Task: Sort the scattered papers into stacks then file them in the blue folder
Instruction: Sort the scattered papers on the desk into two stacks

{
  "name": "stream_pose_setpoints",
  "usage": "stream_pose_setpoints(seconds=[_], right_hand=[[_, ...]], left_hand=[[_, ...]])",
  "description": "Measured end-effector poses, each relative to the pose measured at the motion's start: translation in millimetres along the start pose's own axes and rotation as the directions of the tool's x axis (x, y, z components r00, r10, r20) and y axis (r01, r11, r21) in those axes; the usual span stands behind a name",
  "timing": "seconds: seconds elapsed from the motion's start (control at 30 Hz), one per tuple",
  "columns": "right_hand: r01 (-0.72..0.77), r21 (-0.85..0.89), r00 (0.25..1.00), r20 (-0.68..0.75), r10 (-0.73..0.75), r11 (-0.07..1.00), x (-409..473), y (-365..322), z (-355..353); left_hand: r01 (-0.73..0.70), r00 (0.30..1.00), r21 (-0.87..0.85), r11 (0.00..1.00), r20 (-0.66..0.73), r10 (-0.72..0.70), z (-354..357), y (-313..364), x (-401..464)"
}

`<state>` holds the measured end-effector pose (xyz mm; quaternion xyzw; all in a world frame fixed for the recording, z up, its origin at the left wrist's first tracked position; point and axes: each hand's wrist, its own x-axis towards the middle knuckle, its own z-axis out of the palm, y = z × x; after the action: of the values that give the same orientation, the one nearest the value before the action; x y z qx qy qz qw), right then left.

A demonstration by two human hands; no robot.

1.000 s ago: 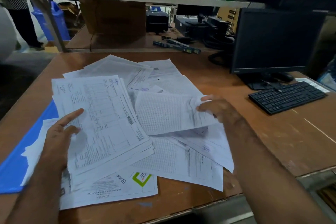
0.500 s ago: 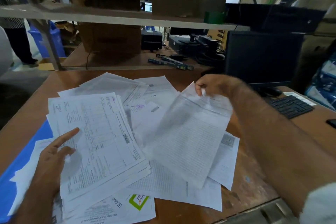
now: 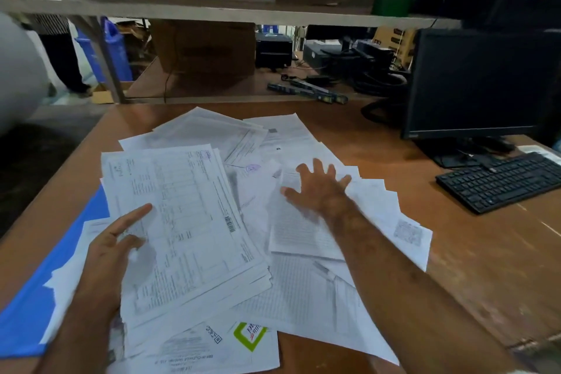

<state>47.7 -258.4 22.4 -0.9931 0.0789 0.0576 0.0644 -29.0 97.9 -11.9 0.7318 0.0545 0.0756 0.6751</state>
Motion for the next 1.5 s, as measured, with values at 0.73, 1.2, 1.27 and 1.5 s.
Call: stream_pose_setpoints(seconds=[0.73, 1.2, 1.27, 1.5], right_hand=[[-0.120, 0.205, 0.992, -0.004, 0.123, 0.971, -80.7, 50.4, 25.6], [0.383, 0.791, 0.915, -0.396, -0.079, 0.478, -43.4, 41.3, -15.8], [0.371, 0.852, 0.925, -0.374, -0.068, 0.369, -41.0, 29.9, -20.5], [0.149, 0.462, 0.988, -0.039, -0.148, 0.874, -12.1, 12.4, 14.9]], left_hand=[[0.014, 1.000, -0.057, 0.998, -0.004, -0.014, 3.7, 6.3, -9.3], [0.000, 1.000, -0.034, 0.999, 0.000, 0.000, 0.8, 0.5, -1.0], [-0.014, 1.000, -0.039, 0.999, 0.011, 0.014, -0.6, -0.5, -0.3], [-0.035, 0.999, -0.069, 0.997, 0.019, 0.036, -0.3, -0.8, -0.1]])
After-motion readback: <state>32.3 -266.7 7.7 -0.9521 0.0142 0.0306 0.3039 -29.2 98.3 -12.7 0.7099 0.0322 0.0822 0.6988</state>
